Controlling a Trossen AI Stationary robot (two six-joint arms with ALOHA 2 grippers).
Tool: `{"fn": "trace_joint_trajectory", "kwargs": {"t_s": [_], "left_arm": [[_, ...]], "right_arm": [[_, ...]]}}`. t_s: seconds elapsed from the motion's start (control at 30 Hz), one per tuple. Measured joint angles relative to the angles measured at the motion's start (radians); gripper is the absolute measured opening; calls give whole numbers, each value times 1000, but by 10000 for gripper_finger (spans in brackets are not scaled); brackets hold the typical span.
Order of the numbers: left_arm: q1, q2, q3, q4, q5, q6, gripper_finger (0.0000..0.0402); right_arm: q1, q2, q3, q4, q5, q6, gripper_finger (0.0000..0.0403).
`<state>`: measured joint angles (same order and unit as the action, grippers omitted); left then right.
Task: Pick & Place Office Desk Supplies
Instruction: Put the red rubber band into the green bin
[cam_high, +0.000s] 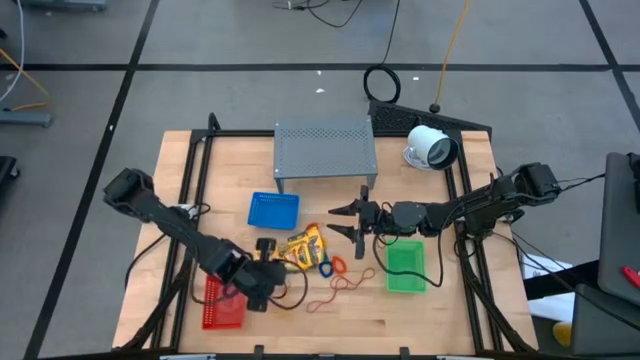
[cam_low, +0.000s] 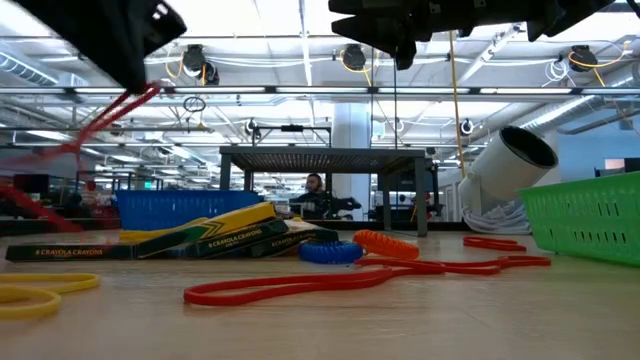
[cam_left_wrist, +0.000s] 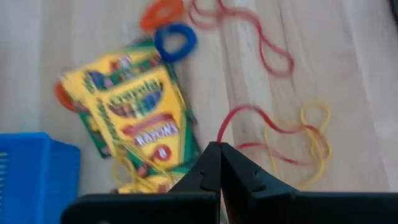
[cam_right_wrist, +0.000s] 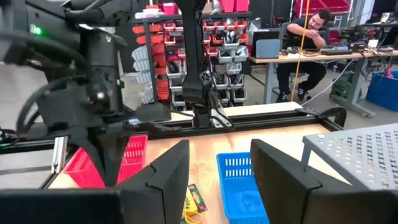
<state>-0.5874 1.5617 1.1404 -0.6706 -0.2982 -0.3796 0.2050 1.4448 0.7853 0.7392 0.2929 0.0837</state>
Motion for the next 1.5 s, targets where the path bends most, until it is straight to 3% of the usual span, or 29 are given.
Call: {"fn": "trace_joint_trajectory", "kwargs": {"t_s": [0.33, 0.7, 1.23, 1.5], "left_arm": [[34, -66, 2, 99, -121, 74, 1], [139, -72, 2, 336, -200, 294, 0], [270, -72, 2, 543, -202, 471, 0], [293, -72, 68, 543, -200, 557, 0]], "right_arm": [[2, -65, -1, 177, 47, -129, 160], [32, -195, -1, 39, 43, -118, 160], [113, -198, -1, -92, 47, -35, 160], [111, -189, -1, -185, 54, 62, 160]]}}
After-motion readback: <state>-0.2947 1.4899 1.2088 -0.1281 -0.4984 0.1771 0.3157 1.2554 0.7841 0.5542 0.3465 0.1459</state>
